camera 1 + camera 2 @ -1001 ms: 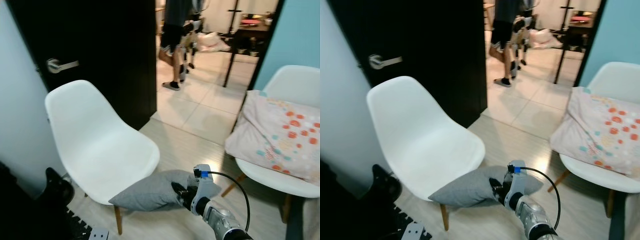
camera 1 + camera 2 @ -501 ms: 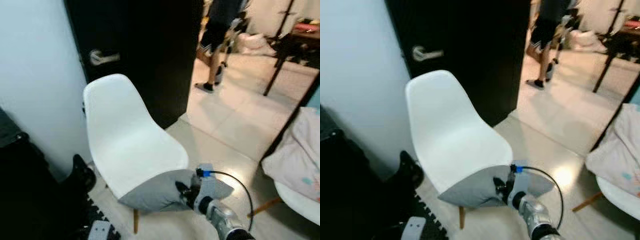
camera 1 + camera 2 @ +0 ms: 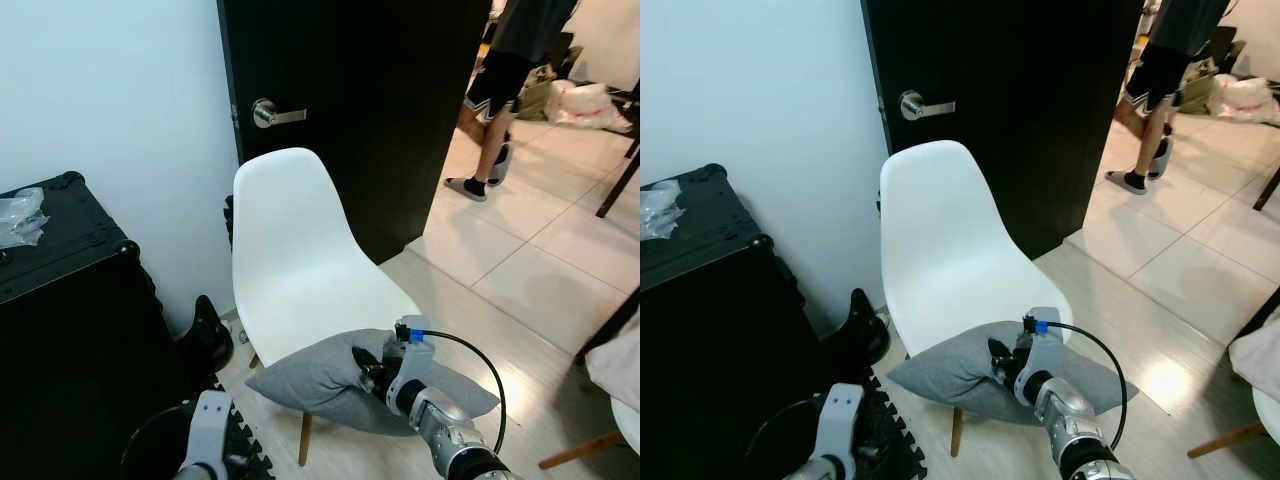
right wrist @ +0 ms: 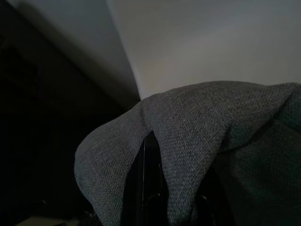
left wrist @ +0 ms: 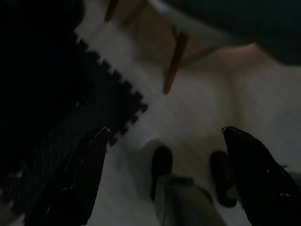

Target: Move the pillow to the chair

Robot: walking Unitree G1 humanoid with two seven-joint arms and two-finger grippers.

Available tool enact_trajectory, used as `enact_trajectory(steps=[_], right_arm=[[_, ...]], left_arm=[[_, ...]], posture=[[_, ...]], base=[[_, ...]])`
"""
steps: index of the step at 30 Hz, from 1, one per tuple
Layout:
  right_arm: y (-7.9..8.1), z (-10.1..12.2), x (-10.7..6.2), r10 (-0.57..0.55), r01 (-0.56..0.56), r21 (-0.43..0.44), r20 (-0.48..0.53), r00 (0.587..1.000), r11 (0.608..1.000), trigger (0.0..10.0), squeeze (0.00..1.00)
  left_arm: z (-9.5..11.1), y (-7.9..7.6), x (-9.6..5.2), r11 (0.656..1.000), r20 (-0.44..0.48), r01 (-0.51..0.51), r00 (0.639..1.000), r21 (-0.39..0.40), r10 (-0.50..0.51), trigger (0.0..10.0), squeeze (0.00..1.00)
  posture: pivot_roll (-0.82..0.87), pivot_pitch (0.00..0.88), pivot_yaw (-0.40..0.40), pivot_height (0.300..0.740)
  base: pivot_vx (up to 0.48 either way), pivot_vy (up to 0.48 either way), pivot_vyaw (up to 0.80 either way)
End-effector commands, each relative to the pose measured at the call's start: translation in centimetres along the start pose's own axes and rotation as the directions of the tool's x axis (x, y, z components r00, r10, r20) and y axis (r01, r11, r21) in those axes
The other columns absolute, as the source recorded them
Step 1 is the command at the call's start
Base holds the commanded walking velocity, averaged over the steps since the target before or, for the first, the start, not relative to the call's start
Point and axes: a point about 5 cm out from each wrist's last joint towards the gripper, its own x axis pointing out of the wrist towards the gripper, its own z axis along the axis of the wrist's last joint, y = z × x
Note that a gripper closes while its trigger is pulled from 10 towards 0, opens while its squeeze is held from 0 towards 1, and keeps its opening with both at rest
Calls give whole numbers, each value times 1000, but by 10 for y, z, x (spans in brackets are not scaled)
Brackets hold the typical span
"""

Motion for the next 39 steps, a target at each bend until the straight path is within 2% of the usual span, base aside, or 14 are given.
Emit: enact_trajectory(steps=[1, 12, 24, 27, 31, 37, 39], right_arm=[[7, 31, 9, 44, -36, -58, 128, 991, 998, 10000, 0], [10, 29, 9, 62, -55, -64, 123, 990, 996, 10000, 0], [14, 29, 11, 82, -75, -64, 121, 989, 995, 10000, 0], [15, 29, 12, 86, -79, -64, 122, 989, 995, 10000, 0], [17, 29, 12, 93, -86, -61, 125, 988, 994, 10000, 0], [21, 29, 14, 108, -101, -60, 129, 986, 993, 10000, 0], [23, 29, 15, 118, -108, -89, 124, 985, 990, 10000, 0]], left_arm=[[1, -1, 0, 1000, 8, 1, 1000, -15, -1, 10000, 0], [-5, -9, 0, 999, -3, 31, 1000, -15, -31, 10000, 0], [6, -13, 3, 999, 32, 43, 999, -7, -43, 10000, 0], [8, -14, 4, 999, 39, 36, 999, -18, -35, 10000, 0], [9, -18, 5, 998, 36, 61, 998, 11, -61, 10000, 0], [8, -21, 5, 997, 34, 69, 997, 17, -70, 10000, 0], [8, -22, 5, 997, 36, 71, 997, 16, -72, 10000, 0]], posture=[[23, 0, -38, 740], [16, 0, -36, 740], [20, 0, -38, 740], [17, 0, -36, 740], [18, 0, -36, 740], [18, 0, -32, 740], [18, 0, -31, 740]], base=[[326, 0, 0], [321, 0, 0], [285, 0, 0], [0, 0, 0], [0, 0, 0], [0, -474, 0], [0, -472, 0]])
